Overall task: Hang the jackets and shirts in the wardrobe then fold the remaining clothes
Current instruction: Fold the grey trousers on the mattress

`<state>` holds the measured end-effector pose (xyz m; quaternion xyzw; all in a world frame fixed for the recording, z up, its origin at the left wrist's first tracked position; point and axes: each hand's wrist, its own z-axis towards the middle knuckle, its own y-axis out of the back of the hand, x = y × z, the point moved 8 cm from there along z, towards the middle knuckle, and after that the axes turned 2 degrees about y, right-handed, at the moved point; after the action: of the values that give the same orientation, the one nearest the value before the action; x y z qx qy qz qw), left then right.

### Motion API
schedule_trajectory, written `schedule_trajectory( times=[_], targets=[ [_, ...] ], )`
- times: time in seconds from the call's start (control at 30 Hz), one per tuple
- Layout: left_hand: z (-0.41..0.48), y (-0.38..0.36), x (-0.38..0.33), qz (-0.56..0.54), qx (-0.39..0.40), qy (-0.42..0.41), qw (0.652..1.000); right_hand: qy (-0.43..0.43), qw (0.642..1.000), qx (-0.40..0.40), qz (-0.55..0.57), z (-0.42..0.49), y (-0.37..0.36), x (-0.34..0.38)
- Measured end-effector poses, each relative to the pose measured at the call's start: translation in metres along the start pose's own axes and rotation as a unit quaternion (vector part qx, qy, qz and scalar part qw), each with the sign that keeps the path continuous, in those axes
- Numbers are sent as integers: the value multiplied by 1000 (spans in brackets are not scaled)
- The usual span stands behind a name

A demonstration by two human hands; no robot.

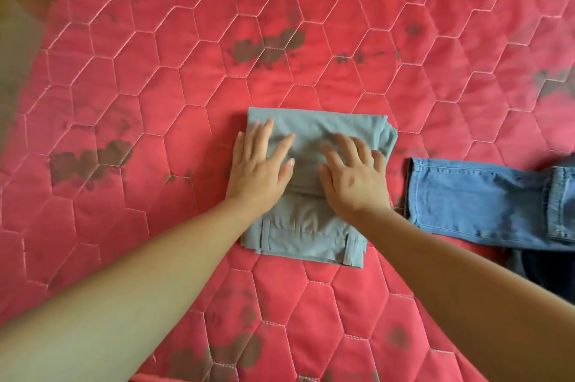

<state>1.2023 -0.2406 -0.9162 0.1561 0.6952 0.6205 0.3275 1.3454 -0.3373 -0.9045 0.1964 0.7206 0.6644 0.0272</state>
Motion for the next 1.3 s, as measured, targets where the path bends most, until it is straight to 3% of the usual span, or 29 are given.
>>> schedule_trajectory(
  times=[0.13, 0.27, 0.47, 0.6, 0.83, 0.93, 1.0, 1.07, 1.13, 1.2, 1.27, 1.3],
  targets=[
    [20, -26, 10, 43, 45, 2, 998, -14, 995, 64, -69, 21, -34, -18],
    [23, -42, 16, 35, 46, 3, 998, -23, 998, 38, -46, 24, -47, -26],
    [32, -31, 15, 24, 96, 15, 995, -44, 994, 95, -39, 31, -35, -23],
    [-7, -30, 12, -3, 95, 62, 994, -59, 995, 76, -33, 0, -32, -16],
    [-47, -41, 17, -10, 51, 67, 996, -78, 994, 74, 17, -38, -54, -18],
    [-44, -32, 15, -38, 55, 66, 996, -81, 990, 30, 110, -39, -40, -18],
    [-47, -23, 22, -131, 47, 112, 984, -138, 966, -45, 215, -49, -25, -28],
    [-49, -10, 28, -242, 20, 173, 954, -246, 909, -91, 324, -62, -16, -44],
    [-48, 2, 30, -309, 11, 235, 922, -342, 834, -69, 427, -69, -14, -52],
    [-45, 9, 34, -367, 41, 304, 878, -373, 772, -18, 515, -65, -14, -53],
    [-43, 12, 32, -416, 107, 336, 838, -374, 739, 41, 560, -59, -8, -50],
    [-43, 15, 29, -419, 144, 330, 834, -367, 740, 71, 558, -57, -2, -48]
  ],
)
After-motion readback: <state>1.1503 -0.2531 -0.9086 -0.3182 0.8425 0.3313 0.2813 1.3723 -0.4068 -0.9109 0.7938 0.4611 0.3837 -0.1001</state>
